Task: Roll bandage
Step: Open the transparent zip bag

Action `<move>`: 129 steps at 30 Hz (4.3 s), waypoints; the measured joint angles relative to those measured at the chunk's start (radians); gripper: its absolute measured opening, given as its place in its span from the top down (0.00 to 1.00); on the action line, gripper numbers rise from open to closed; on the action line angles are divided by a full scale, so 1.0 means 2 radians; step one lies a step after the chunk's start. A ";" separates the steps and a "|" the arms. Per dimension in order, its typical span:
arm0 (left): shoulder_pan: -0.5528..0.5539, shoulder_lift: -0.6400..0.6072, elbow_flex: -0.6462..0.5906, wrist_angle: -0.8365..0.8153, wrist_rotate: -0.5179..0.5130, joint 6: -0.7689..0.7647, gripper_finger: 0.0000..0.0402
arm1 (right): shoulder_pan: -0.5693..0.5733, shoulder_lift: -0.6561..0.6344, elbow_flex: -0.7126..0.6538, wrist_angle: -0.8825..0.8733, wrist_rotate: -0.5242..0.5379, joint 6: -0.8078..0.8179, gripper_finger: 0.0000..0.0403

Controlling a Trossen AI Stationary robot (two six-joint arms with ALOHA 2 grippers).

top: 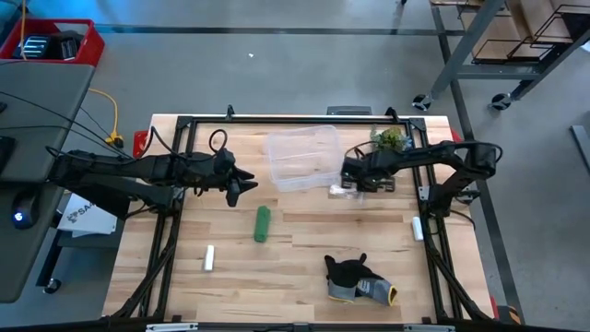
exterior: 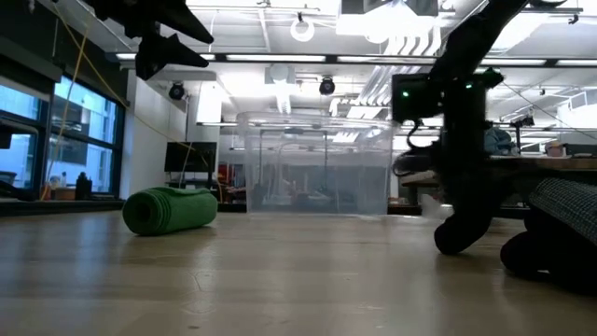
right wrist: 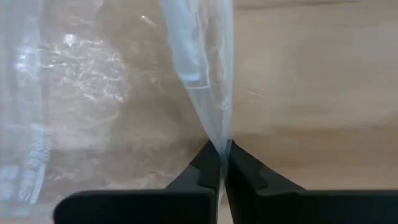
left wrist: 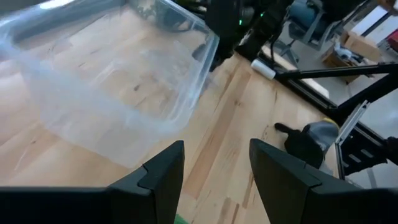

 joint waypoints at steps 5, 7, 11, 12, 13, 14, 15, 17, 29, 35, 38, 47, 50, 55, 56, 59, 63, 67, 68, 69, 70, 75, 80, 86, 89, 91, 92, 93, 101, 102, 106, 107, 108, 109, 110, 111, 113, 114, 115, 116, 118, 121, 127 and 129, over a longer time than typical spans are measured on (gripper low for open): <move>0.002 0.000 0.000 0.046 0.000 0.018 0.55 | 0.020 -0.064 -0.006 -0.151 0.019 -0.015 1.00; 0.006 0.000 0.000 0.056 0.000 0.019 0.55 | 0.025 -0.096 -0.003 -0.190 0.022 -0.026 1.00; 0.021 0.000 0.000 0.052 0.001 0.019 0.55 | 0.035 -0.158 -0.003 -0.219 0.016 -0.024 1.00; 0.024 0.000 0.000 0.051 0.002 0.019 0.55 | 0.037 -0.168 -0.003 -0.220 0.016 -0.015 1.00; 0.027 0.000 0.000 0.051 0.003 0.019 0.55 | 0.040 -0.179 -0.004 -0.223 0.016 -0.004 1.00; 0.029 0.000 0.000 0.051 0.007 0.019 0.55 | 0.041 -0.191 -0.004 -0.223 0.016 0.004 1.00; 0.030 0.000 0.000 0.050 0.012 0.019 0.55 | 0.044 -0.202 -0.002 -0.224 0.016 0.010 1.00; 0.034 -0.001 0.000 0.049 0.016 0.024 0.55 | 0.049 -0.214 0.007 -0.242 0.020 0.012 1.00; 0.083 -0.063 0.000 0.108 0.061 -0.021 0.55 | 0.136 -0.229 0.231 -0.325 0.242 -0.097 1.00; 0.096 -0.069 0.000 0.251 0.111 -0.056 0.55 | 0.179 -0.192 0.337 -0.157 0.303 -0.345 1.00; 0.098 -0.069 0.000 0.298 0.123 -0.065 0.55 | 0.194 -0.161 0.371 -0.040 0.262 -0.488 1.00; 0.092 -0.073 0.049 0.232 0.214 -0.058 0.53 | 0.225 -0.025 0.446 -0.083 0.232 -0.591 1.00; 0.085 -0.072 0.087 0.130 0.223 -0.015 0.52 | 0.232 0.018 0.459 -0.118 0.231 -0.571 1.00; 0.074 -0.052 0.117 -0.026 0.184 0.073 0.49 | 0.245 0.083 0.490 -0.123 0.256 -0.586 1.00; 0.073 -0.046 0.114 -0.029 0.177 0.077 0.48 | 0.248 0.094 0.499 -0.126 0.270 -0.593 1.00; 0.068 -0.030 0.102 -0.010 0.173 0.057 0.47 | 0.253 0.128 0.539 -0.161 0.328 -0.614 1.00; 0.055 -0.011 0.096 0.023 0.171 0.029 0.45 | 0.253 0.169 0.597 -0.224 0.385 -0.630 1.00; 0.050 0.001 0.096 0.040 0.139 0.028 0.44 | 0.253 0.193 0.634 -0.258 0.446 -0.615 1.00; 0.050 0.003 0.096 0.042 0.127 0.027 0.44 | 0.253 0.197 0.641 -0.264 0.463 -0.610 1.00; 0.050 0.007 0.096 0.042 0.117 0.024 0.44 | 0.252 0.199 0.646 -0.265 0.476 -0.607 1.00; 0.050 0.012 0.096 0.044 0.108 0.017 0.44 | 0.251 0.200 0.651 -0.264 0.483 -0.607 1.00; 0.050 0.033 0.096 0.082 0.105 -0.014 0.44 | 0.242 0.201 0.655 -0.249 0.493 -0.625 1.00; 0.051 0.056 0.095 0.082 0.099 -0.021 0.44 | 0.239 0.201 0.655 -0.218 0.506 -0.660 1.00; 0.052 0.073 0.096 0.077 0.095 0.034 0.44 | 0.230 0.201 0.655 -0.209 0.457 -0.657 1.00; 0.052 0.073 0.096 0.075 0.082 0.065 0.44 | 0.229 0.201 0.656 -0.202 0.445 -0.658 1.00; 0.051 0.073 0.096 0.072 0.068 0.081 0.44 | 0.229 0.201 0.666 -0.202 0.437 -0.659 1.00; 0.051 0.072 0.096 0.071 0.062 0.087 0.44 | 0.229 0.201 0.671 -0.201 0.432 -0.659 1.00; 0.051 0.071 0.096 0.071 0.053 0.094 0.44 | 0.229 0.201 0.677 -0.203 0.428 -0.660 1.00; 0.056 0.057 0.095 0.044 0.042 0.119 0.44 | 0.229 0.200 0.718 -0.230 0.423 -0.660 1.00; 0.056 0.056 0.095 0.045 0.041 0.119 0.44 | 0.229 0.200 0.720 -0.229 0.422 -0.659 1.00; 0.056 0.058 0.095 0.049 0.042 0.119 0.44 | 0.225 0.200 0.719 -0.216 0.405 -0.658 1.00; 0.056 0.058 0.095 0.053 0.042 0.119 0.44 | 0.224 0.200 0.719 -0.213 0.405 -0.659 1.00; 0.055 0.059 0.096 0.055 0.044 0.119 0.44 | 0.223 0.200 0.719 -0.209 0.403 -0.658 1.00; 0.055 0.059 0.096 0.053 0.048 0.118 0.44 | 0.223 0.200 0.719 -0.203 0.402 -0.658 1.00; 0.055 0.059 0.096 0.053 0.052 0.118 0.45 | 0.223 0.200 0.719 -0.199 0.401 -0.659 1.00; 0.055 0.060 0.096 0.053 0.053 0.118 0.45 | 0.223 0.200 0.719 -0.196 0.400 -0.660 1.00; 0.055 0.059 0.096 0.055 0.054 0.115 0.49 | 0.223 0.200 0.719 -0.195 0.388 -0.660 1.00; 0.055 0.058 0.096 0.055 0.056 0.112 0.53 | 0.223 0.200 0.719 -0.195 0.380 -0.659 1.00; 0.055 0.058 0.096 0.055 0.058 0.110 0.58 | 0.223 0.200 0.719 -0.193 0.370 -0.657 1.00; 0.055 0.058 0.096 0.054 0.062 0.107 0.65 | 0.223 0.200 0.718 -0.189 0.365 -0.651 1.00; 0.055 0.058 0.096 0.044 0.077 0.105 0.84 | 0.226 0.201 0.720 -0.182 0.362 -0.623 1.00; 0.055 0.058 0.096 0.012 0.091 0.106 0.96 | 0.227 0.201 0.742 -0.181 0.316 -0.576 0.98; 0.055 0.047 0.096 -0.059 0.056 0.154 0.99 | 0.226 0.200 0.792 -0.181 0.293 -0.572 0.81; 0.055 0.044 0.096 -0.065 0.043 0.173 1.00 | 0.226 0.189 0.786 -0.170 0.295 -0.567 0.75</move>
